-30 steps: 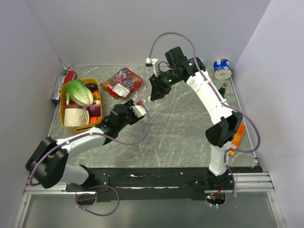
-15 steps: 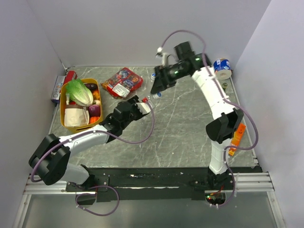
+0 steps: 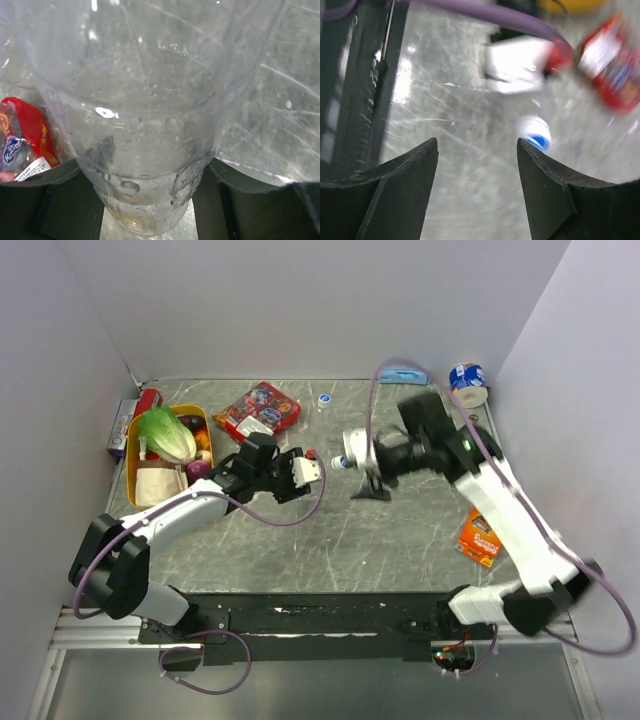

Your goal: Screw on the bottle caps

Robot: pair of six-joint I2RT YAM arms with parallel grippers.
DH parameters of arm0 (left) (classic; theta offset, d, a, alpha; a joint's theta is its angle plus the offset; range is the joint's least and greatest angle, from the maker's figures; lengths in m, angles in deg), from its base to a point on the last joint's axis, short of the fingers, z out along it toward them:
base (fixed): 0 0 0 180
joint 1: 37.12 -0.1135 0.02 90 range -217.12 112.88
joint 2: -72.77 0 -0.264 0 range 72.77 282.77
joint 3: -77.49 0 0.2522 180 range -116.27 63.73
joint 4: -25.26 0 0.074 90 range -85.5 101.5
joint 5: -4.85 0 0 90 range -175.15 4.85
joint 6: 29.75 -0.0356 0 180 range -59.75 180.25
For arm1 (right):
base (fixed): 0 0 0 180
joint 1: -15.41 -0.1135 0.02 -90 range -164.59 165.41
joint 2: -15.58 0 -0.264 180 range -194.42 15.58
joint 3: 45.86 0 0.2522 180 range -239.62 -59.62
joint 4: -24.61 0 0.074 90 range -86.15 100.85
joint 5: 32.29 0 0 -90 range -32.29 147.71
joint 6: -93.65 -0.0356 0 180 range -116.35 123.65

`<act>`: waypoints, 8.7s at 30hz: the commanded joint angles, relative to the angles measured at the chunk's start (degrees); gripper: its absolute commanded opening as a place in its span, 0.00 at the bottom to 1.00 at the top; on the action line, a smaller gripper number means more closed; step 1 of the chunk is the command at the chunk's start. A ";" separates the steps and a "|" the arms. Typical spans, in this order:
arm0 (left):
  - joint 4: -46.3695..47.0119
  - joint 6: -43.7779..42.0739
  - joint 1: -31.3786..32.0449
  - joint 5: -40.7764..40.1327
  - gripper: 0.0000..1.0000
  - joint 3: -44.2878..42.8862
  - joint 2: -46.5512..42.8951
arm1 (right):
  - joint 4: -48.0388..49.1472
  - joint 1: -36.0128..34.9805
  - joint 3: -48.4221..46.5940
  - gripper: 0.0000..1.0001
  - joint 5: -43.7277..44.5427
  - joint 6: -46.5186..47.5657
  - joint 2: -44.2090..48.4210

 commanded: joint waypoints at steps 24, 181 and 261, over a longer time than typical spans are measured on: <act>-3.50 -7.05 -1.71 13.10 0.01 -2.08 -2.45 | 7.53 -7.58 8.81 0.54 8.22 28.37 4.60; 14.82 -4.07 5.67 -36.59 0.01 -5.15 -5.53 | 31.44 9.11 -6.30 0.39 -9.54 -72.01 -11.93; 0.72 25.21 -0.04 -15.29 0.96 10.49 -17.92 | -15.40 3.68 -30.12 0.00 26.84 -14.87 -25.63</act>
